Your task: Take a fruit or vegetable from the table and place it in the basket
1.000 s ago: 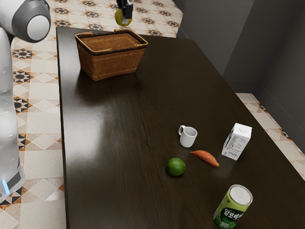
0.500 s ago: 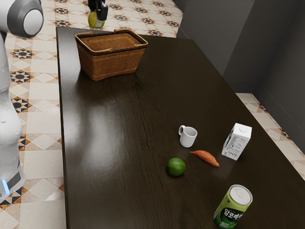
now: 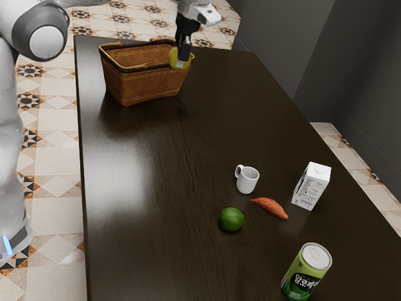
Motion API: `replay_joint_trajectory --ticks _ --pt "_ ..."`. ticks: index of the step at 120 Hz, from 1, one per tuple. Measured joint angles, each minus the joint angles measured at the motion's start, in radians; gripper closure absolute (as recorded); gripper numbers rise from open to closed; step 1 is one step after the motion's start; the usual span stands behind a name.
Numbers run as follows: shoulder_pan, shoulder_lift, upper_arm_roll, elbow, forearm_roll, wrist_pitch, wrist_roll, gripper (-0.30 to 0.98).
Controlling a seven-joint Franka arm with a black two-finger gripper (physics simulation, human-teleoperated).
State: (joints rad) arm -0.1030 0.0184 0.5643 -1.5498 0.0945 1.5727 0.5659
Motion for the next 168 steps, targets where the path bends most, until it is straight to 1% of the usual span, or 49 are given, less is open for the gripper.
replay_joint_trajectory --ticks 11,26,39,62,73,86,110,125,156,168 --pt "-0.015 0.000 0.010 0.000 -0.001 0.004 0.000 0.32" --pt "0.027 0.000 0.018 0.001 -0.002 0.008 0.001 0.32" --pt "0.114 0.005 0.020 0.001 -0.002 0.009 0.002 0.32" --pt "0.320 0.023 0.021 0.000 -0.001 0.020 0.002 0.32" --pt "0.371 0.023 0.021 0.003 -0.001 0.024 0.002 0.32" --pt "0.363 0.021 0.021 0.006 -0.001 0.026 0.003 0.31" --pt "0.274 0.022 0.021 0.003 0.000 0.028 0.004 0.32" --pt "0.245 0.022 0.026 0.003 0.000 0.029 0.004 0.32" --pt "0.300 0.032 0.031 0.001 0.000 0.037 0.004 0.31" --pt "0.305 0.032 0.031 0.002 0.000 0.039 0.003 0.31"
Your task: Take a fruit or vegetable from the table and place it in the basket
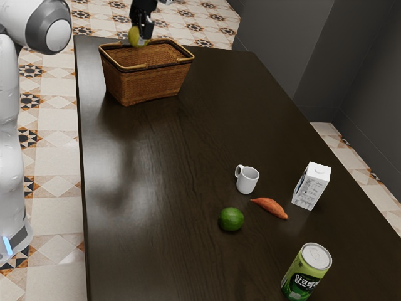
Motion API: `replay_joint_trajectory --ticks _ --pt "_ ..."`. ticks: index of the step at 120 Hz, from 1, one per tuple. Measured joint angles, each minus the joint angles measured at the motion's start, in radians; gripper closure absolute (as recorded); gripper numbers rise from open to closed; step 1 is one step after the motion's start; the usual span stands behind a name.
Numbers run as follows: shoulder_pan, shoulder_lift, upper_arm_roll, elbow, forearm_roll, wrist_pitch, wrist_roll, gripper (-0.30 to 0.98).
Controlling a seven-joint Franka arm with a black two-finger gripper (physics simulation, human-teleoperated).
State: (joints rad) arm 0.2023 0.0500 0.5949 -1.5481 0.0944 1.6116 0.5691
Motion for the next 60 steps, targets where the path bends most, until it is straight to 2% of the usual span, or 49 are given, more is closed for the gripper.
replay_joint_trajectory --ticks 60 --pt "-0.012 0.051 0.001 -0.015 -0.008 0.027 -0.002 0.31"
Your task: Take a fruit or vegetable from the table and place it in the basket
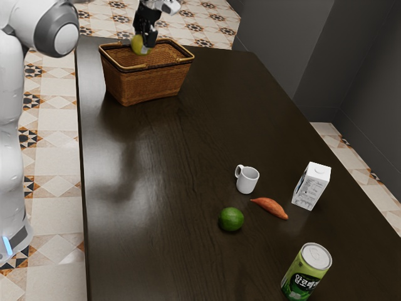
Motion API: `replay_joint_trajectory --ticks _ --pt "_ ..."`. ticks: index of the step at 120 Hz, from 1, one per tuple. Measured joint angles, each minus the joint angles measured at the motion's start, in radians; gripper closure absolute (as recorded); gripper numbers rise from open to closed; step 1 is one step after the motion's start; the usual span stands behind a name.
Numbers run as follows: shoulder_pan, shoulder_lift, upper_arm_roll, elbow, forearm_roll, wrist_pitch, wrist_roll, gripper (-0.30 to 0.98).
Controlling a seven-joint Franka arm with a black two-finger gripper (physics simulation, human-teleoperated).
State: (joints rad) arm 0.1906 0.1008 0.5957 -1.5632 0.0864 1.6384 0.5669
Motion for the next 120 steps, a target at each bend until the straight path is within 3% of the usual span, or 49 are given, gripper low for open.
replay_joint_trajectory --ticks 120 --pt "0.014 0.012 0.017 -0.028 -0.006 0.025 -0.002 0.31"
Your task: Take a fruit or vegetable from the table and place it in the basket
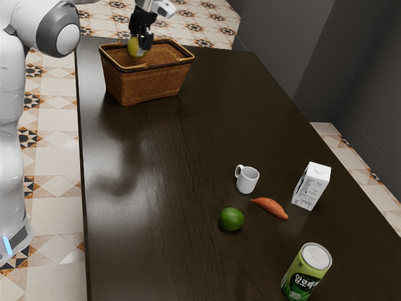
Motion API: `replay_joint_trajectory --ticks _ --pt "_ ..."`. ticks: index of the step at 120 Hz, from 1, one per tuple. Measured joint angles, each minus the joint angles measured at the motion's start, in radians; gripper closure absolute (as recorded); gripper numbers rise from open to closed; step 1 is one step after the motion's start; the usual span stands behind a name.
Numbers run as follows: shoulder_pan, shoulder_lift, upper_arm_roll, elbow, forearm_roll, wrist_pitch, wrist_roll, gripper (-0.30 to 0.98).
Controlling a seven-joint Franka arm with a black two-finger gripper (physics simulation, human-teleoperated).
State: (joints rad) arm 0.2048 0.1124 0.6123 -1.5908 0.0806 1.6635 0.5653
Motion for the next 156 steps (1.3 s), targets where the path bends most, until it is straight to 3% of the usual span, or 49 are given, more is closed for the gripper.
replay_joint_trajectory --ticks 156 --pt "0.004 0.021 0.023 -0.036 -0.017 0.016 0.002 0.31"
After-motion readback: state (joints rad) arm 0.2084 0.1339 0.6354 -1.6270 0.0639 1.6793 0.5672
